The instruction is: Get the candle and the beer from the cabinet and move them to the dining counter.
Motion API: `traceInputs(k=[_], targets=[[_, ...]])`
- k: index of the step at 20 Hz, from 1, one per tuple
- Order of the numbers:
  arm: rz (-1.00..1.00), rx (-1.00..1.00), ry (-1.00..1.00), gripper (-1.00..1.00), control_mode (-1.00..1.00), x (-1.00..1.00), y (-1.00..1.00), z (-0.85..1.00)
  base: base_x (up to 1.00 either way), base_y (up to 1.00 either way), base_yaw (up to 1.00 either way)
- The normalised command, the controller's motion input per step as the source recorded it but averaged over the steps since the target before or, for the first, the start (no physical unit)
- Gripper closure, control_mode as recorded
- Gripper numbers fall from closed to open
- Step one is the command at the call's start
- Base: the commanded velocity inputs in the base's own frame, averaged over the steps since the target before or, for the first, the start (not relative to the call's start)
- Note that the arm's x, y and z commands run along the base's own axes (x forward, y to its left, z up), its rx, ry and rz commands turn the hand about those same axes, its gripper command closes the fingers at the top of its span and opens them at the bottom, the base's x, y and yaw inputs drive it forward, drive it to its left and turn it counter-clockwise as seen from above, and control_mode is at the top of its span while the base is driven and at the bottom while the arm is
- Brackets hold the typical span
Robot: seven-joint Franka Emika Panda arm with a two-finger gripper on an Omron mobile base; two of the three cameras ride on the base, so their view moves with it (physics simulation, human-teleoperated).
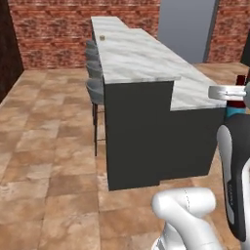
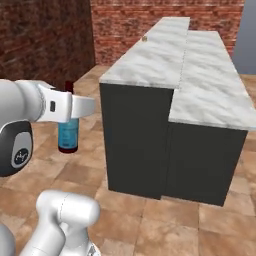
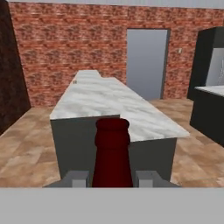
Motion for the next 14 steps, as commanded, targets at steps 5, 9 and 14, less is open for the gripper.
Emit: traceInputs(k=[5,9,14], targets=[[0.00,0.00,0.00,1.00,1.00,0.00,0.00,0.00,-0.05,1.00,-0.40],[0.00,0.00,0.00,1.00,1.00,0.00,0.00,0.00,-0.35,1.00,-0.26],[0.00,0.00,0.00,1.00,1.00,0.00,0.00,0.00,-0.18,1.00,-0.31]])
